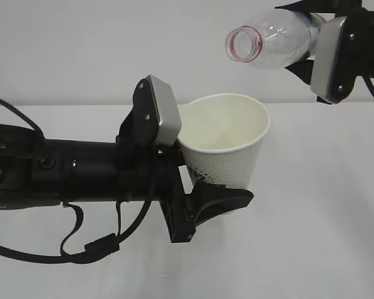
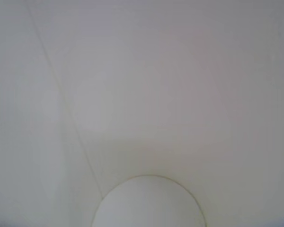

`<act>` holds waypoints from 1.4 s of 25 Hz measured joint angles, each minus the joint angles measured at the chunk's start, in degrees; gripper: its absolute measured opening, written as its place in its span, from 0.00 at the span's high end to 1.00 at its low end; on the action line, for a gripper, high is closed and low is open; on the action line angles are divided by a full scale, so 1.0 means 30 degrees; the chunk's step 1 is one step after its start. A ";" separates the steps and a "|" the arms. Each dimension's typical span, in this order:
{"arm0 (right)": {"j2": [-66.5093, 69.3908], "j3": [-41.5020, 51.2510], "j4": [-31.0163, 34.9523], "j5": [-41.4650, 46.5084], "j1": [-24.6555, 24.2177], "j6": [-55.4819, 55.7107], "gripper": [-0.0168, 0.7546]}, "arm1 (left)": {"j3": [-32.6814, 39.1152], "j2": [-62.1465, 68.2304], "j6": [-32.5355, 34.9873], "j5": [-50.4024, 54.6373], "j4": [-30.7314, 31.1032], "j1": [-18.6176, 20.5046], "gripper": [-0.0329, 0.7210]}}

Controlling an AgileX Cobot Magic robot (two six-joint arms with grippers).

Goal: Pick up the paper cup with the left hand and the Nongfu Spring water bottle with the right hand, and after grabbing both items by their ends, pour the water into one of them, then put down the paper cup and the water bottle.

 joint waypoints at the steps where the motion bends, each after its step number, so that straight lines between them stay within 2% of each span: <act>1: 0.0000 0.0000 0.0000 0.0000 0.0000 -0.0133 0.31 | 0.0000 0.0000 0.0000 0.0000 0.0183 0.0000 0.23; 9: 0.0000 0.0000 0.0036 0.0000 0.0000 -0.1167 0.31 | 0.0000 0.0000 0.0000 0.0000 0.0394 0.0000 0.23; 17: 0.0000 0.0000 0.0354 0.0000 0.0000 -0.2358 0.31 | -0.0036 0.0000 -0.0032 0.0356 -0.0246 -0.0006 0.23; 35: 0.0000 0.0000 0.0475 0.0000 0.0000 -0.3018 0.31 | -0.0140 0.0000 -0.0032 0.0430 -0.0445 -0.0006 0.25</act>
